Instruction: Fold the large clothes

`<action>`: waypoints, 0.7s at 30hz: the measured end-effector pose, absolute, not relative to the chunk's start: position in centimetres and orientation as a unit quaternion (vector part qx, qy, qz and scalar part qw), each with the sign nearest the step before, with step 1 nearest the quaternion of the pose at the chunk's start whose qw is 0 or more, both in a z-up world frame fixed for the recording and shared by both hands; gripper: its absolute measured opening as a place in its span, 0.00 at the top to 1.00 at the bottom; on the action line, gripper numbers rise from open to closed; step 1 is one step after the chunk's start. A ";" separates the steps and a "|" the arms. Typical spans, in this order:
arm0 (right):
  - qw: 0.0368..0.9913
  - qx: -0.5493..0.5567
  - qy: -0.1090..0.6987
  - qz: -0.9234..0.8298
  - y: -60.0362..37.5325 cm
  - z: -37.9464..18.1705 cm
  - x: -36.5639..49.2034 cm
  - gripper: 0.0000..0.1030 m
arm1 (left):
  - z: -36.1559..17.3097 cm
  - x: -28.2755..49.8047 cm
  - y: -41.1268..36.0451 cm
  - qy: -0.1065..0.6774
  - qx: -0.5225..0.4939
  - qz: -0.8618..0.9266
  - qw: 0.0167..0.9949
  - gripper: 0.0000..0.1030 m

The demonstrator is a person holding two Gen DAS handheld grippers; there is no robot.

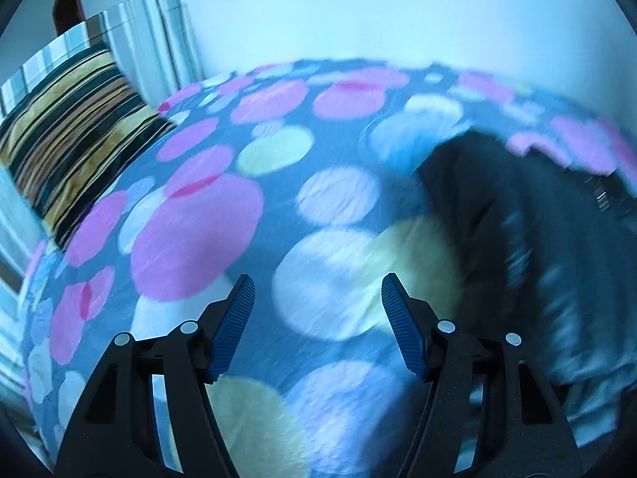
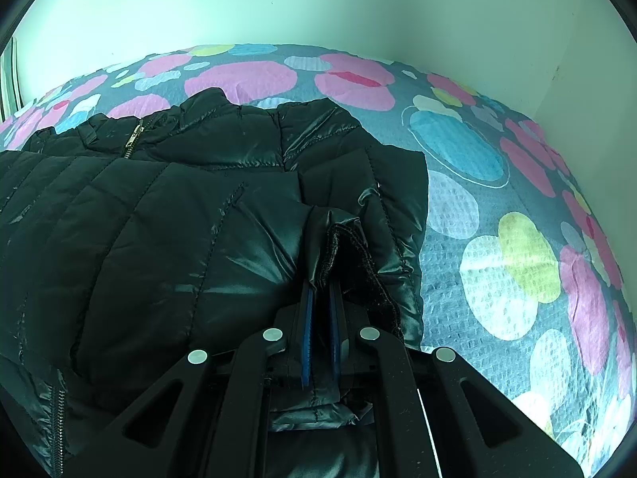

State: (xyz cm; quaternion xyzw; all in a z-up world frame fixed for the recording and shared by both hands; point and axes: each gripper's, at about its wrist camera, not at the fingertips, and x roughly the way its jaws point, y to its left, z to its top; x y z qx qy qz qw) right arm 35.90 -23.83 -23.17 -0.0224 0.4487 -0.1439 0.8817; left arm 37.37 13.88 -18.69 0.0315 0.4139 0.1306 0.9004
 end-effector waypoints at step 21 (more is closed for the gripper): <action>0.885 -0.015 0.444 -0.141 -23.7 -23.5 35.6 0.93 | -24.0 41.9 10.9 0.461 0.131 0.135 0.867 0.38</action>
